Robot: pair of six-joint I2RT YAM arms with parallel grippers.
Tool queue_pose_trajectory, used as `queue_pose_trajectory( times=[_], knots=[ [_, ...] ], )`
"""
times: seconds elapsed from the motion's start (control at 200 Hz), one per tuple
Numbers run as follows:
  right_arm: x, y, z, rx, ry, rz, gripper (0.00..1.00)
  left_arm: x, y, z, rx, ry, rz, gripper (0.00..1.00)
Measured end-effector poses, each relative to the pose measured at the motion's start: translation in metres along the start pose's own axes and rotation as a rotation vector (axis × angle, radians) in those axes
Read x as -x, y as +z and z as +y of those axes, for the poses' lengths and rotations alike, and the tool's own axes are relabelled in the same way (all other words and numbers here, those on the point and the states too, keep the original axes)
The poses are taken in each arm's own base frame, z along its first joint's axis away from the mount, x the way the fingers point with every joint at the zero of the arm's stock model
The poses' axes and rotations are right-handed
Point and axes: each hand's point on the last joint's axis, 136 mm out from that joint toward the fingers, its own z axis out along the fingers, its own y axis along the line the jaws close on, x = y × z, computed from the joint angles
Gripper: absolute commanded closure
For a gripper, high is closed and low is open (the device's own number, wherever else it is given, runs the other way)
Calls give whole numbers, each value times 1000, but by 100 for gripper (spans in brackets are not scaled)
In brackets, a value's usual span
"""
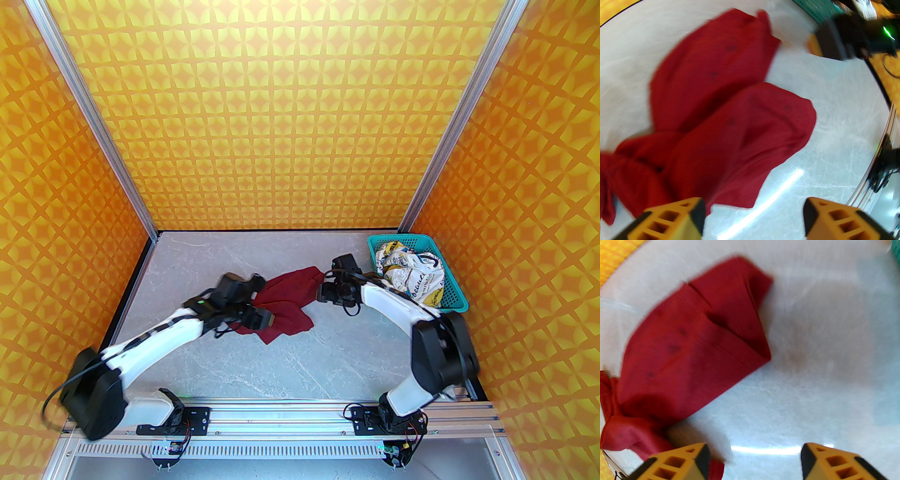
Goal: Fold and stack the mixed laundry pile
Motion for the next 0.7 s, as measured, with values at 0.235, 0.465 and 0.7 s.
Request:
queue_pose_trajectory(
  times=[0.235,0.465,0.7],
  knots=[
    [26,40,2,64,60,23,42,15,61,-64,-30,317,73,20],
    [45,60,3,85,81,18,54,4,103,-51,43,447,168,26],
    [51,68,-1,83,115,18,94,-17,133,-33,85,519,257,76]
  ],
)
